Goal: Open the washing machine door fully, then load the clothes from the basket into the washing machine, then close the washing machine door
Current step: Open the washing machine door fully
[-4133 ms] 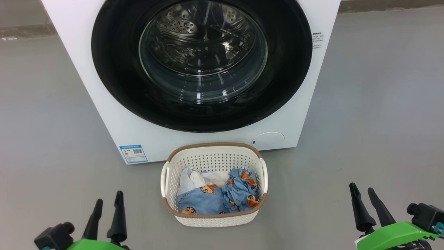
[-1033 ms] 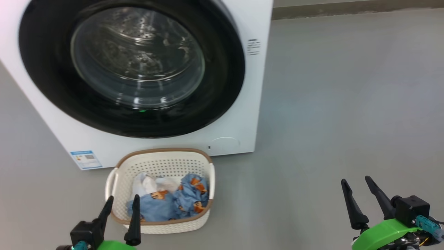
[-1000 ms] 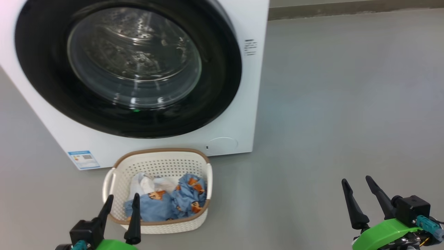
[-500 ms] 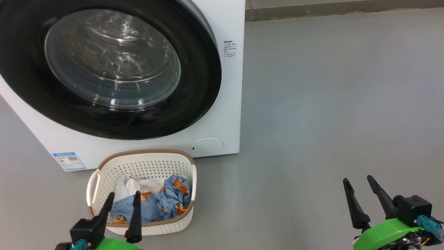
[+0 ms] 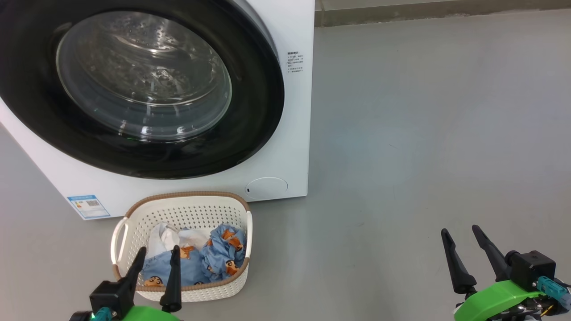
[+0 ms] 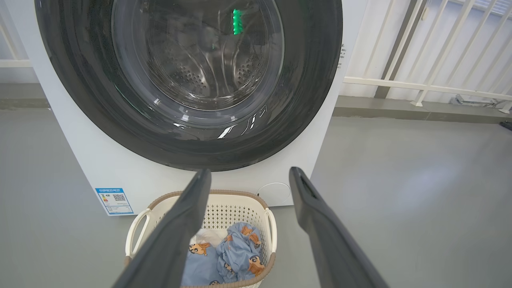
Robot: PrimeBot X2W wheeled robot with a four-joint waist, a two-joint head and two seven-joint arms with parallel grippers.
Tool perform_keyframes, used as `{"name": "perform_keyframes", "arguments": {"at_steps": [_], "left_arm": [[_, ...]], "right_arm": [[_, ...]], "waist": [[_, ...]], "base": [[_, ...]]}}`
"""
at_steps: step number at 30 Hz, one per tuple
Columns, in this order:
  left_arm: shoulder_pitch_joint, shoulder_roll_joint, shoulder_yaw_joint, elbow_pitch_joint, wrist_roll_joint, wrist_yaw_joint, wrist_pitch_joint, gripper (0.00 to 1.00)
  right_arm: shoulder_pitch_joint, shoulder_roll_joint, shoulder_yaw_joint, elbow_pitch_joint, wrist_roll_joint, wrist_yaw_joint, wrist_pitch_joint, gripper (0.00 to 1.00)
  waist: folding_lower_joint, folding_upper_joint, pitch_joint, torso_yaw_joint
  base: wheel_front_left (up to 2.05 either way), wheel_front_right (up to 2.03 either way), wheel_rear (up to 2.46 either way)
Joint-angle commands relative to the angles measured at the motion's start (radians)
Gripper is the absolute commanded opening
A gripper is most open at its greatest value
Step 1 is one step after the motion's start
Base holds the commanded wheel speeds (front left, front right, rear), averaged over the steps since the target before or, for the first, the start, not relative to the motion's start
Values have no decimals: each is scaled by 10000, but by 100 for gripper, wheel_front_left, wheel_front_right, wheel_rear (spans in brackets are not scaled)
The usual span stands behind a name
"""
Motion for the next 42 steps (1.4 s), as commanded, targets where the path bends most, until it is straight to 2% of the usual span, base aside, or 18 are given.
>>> {"name": "perform_keyframes", "arguments": {"at_steps": [1, 8, 9, 10, 27, 33, 42], "left_arm": [[-305, 175, 312, -208, 29, 71, -122, 100], [-289, 175, 305, -239, 55, 87, -122, 100], [-291, 175, 310, -245, 58, 88, -122, 100], [-293, 175, 313, -249, 58, 88, -122, 100], [-377, 175, 244, -552, -105, 135, -122, 100], [-605, 175, 180, -695, -106, 169, -122, 100], [-1211, 175, -67, -954, -221, 338, -122, 100]], "right_arm": [[-292, -74, 207, -282, 64, -11, -85, 100], [-293, -74, 215, -304, 74, -11, -85, 100], [-301, -71, 210, -315, 77, -11, -89, 89], [-317, -76, 209, -355, 97, -11, -123, 0], [-469, -143, 237, -476, 588, -11, -116, 0], [-970, -114, 236, -391, 2205, -11, 263, 0], [-2293, -579, 504, 124, 4235, -11, 653, 0]], "waist": [[0, -1, -2, 4], [0, -1, 24, 4], [0, -1, 29, 0], [0, -1, 35, -3], [0, -1, 388, -12], [0, -1, 848, 72], [0, -1, 1996, 382]], "base": [[0, 0, 0], [0, 0, 0], [0, 0, 0], [0, 0, 0], [0, 0, 0], [0, 0, 0], [0, 0, 0]]}}
